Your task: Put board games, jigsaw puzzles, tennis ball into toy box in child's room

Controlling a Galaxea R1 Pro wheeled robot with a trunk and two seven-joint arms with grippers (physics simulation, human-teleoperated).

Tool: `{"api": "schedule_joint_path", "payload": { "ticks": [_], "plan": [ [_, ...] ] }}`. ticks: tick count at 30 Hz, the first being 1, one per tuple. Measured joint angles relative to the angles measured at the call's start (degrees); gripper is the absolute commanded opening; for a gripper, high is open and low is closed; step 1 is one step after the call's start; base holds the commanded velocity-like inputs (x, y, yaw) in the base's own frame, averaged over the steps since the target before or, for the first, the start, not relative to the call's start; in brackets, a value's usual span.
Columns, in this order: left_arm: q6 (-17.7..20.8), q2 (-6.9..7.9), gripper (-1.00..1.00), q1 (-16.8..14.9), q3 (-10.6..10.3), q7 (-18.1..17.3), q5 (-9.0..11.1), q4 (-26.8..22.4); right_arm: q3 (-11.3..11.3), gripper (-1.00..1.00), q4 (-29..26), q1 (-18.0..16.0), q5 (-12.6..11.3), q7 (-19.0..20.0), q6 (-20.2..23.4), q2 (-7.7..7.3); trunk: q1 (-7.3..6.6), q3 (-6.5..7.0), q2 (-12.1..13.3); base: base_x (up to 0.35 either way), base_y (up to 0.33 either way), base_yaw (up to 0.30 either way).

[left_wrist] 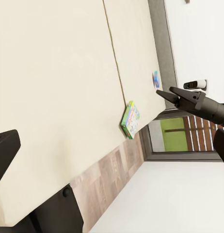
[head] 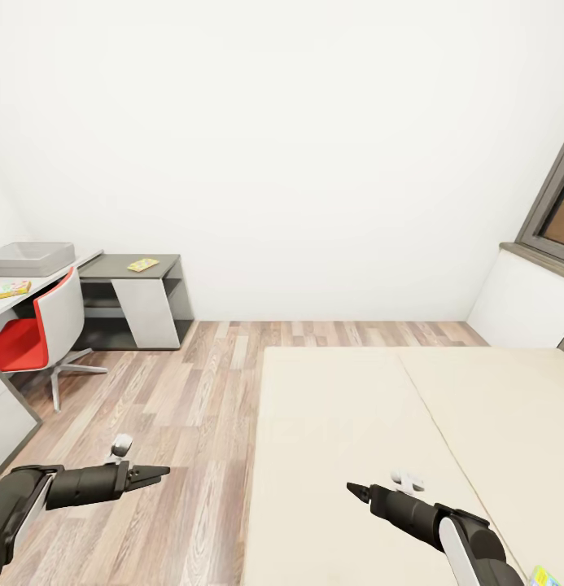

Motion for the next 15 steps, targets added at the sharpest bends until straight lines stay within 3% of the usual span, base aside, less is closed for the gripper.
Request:
{"api": "schedule_joint_path", "payload": {
  "ticks": [15],
  "plan": [
    [0.0, -0.03, 1.00, 0.0, 0.0, 0.0, 0.0, 0.0, 0.0, 1.00, 0.0, 0.0, -0.1, 0.0, 0.0, 0.00, 0.00, 0.00, 0.0, 0.000, -0.265, 0.000]
  ]
}}
